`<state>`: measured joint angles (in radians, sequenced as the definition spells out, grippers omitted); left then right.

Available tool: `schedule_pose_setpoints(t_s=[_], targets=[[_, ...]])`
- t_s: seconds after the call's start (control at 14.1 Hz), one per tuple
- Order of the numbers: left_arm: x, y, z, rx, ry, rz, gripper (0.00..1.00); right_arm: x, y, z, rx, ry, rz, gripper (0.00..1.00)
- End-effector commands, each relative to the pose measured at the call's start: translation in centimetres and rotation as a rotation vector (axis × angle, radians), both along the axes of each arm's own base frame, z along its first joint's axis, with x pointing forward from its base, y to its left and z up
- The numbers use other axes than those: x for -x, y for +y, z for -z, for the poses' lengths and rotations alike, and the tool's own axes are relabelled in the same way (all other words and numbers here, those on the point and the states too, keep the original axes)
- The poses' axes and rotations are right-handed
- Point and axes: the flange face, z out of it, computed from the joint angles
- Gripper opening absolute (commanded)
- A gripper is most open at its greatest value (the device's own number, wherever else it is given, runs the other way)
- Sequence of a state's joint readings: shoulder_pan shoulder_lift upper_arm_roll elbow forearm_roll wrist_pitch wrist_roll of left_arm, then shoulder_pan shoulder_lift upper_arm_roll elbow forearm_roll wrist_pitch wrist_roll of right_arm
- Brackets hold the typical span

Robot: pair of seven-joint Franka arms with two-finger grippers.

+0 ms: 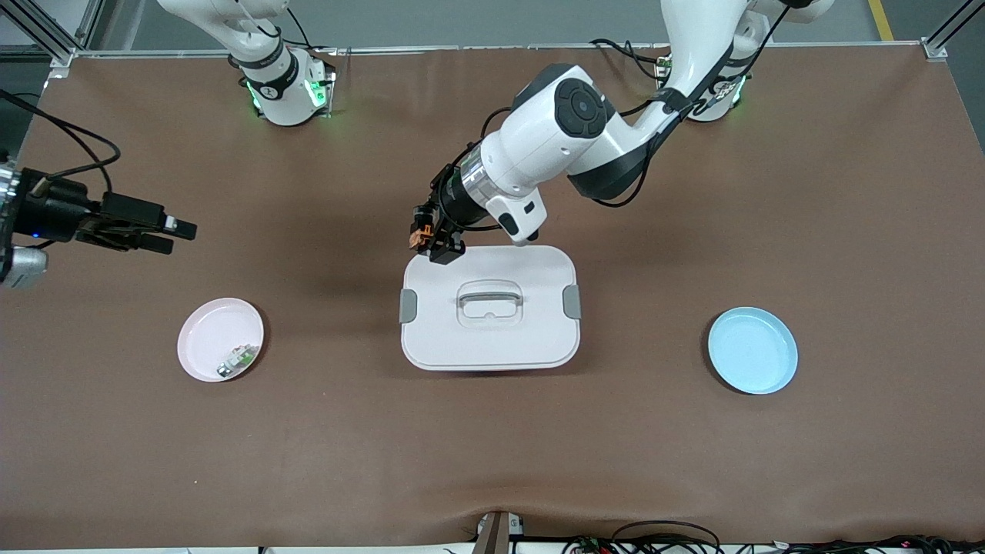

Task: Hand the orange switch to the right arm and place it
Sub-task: 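Hold the switch with the left gripper while the right gripper approaches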

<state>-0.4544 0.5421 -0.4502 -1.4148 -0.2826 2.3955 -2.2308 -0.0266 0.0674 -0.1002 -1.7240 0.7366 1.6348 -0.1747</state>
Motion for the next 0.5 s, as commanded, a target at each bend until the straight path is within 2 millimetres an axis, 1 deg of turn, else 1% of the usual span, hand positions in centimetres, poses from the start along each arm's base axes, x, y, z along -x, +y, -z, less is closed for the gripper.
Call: schedule_pose_setpoints(t_s=[0.0, 0.21, 0.43], targets=[[0.3, -0.7, -0.5, 0.005, 0.01, -0.003, 0.14, 2.5, 0.6, 0.6, -0.057, -0.024, 0.035, 1.0], [1.1, -1.3, -0.9, -0.012, -0.021, 0.026, 0.14, 3.8, 2.8, 2.3, -0.065, -0.037, 0.061, 1.0], [1.3, -1.4, -0.7, -0.018, -0.021, 0.027, 0.14, 4.8, 5.6, 3.2, -0.07, -0.045, 0.048, 1.0]])
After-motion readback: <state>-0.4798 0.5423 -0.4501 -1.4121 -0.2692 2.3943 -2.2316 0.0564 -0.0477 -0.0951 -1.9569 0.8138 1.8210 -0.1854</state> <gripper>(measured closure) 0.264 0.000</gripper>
